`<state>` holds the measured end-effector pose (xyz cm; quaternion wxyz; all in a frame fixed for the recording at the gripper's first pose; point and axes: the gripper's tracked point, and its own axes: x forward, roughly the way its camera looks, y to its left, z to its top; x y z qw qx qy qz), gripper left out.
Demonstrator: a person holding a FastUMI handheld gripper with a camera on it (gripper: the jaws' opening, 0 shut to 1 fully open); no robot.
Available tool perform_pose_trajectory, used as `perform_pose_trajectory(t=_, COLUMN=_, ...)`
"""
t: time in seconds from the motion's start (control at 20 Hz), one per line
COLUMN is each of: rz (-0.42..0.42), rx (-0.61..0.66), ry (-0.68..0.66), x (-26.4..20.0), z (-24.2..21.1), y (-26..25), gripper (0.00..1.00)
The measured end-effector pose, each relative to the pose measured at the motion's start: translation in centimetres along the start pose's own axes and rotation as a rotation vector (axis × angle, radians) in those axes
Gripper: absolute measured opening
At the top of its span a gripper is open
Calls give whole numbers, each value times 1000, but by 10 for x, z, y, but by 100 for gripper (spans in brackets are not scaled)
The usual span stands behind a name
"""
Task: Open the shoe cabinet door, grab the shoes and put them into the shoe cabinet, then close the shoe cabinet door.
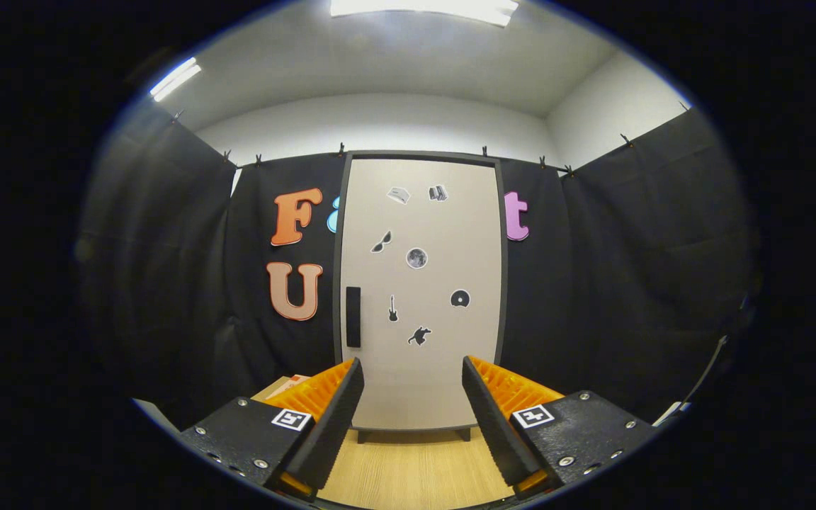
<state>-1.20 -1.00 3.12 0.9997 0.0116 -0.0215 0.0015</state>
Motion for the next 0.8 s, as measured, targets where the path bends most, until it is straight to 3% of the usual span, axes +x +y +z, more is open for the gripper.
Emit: perform_pose_trajectory(t=0.8, rz=4, rx=11, ry=20, x=6, z=-1, y=7, gripper=88)
